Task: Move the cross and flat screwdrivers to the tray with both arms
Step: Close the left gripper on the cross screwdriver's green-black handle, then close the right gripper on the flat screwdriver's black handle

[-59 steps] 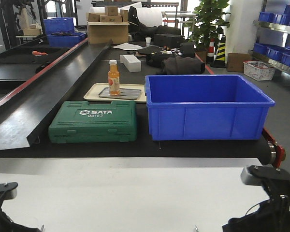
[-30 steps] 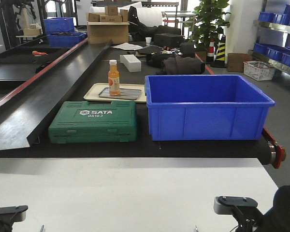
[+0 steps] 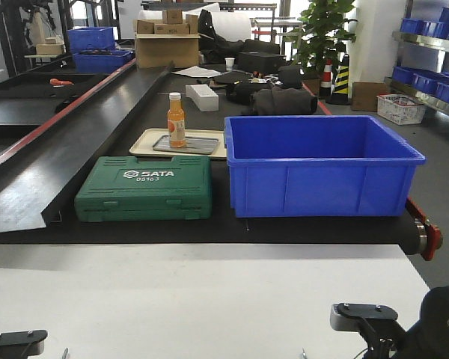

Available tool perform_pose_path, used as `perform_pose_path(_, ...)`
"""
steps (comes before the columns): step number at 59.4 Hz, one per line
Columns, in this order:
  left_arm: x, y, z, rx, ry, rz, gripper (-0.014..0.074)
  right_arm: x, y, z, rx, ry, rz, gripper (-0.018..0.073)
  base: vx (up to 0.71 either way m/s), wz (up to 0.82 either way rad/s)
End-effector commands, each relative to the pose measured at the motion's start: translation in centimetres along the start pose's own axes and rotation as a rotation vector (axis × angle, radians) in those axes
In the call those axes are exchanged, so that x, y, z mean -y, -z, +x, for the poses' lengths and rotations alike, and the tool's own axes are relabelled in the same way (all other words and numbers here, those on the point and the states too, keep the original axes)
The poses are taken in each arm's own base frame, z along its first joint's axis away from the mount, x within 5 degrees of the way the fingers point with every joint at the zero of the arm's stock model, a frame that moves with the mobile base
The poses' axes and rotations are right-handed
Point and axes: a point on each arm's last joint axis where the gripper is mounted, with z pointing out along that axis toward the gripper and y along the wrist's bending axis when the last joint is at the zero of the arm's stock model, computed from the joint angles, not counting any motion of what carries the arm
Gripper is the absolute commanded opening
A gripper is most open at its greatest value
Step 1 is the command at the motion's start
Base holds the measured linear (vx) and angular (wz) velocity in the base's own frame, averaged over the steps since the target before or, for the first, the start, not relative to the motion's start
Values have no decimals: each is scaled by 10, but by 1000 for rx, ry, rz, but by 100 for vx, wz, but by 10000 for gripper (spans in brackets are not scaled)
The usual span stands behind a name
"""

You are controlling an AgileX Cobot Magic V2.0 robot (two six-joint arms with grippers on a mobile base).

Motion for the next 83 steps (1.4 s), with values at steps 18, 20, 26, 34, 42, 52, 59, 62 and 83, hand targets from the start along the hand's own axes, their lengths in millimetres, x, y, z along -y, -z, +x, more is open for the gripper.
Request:
perform_pose_path(18,1,-23,4,-118,28,5,547,-4,15,-8,71,1,-17,529,0,0)
perform_pose_path(20,0,-26,5,-138,29,4,535,-4,15,-8,71,1,-17,527,0,0)
perform_pose_path(26,0,-31,8,-177,32,3,462,-4,15,-7,68,1,-17,525,0,0)
perform_pose_path(34,0,-30,8,-172,30,3,251,-4,15,-7,68,3,-17,512,0,0)
perform_pose_path(42,0,-30,8,-174,21,4,-11,-4,15,-7,68,3,-17,496,0,0)
perform_pose_path(52,0,-30,8,-173,17,4,-6,-4,15,-7,68,2,-17,490,0,0)
perform_pose_path(59,0,-30,7,-168,17,3,-4,-4,14,-7,68,2,-17,490,0,0)
perform_pose_path(62,0,-30,7,-167,17,3,-3,-4,13,-7,63,0,-18,490,0,0)
perform_pose_path(83,0,-30,7,-163,18,4,-4,-15,-25,-11,15,-16,-1,490,0,0)
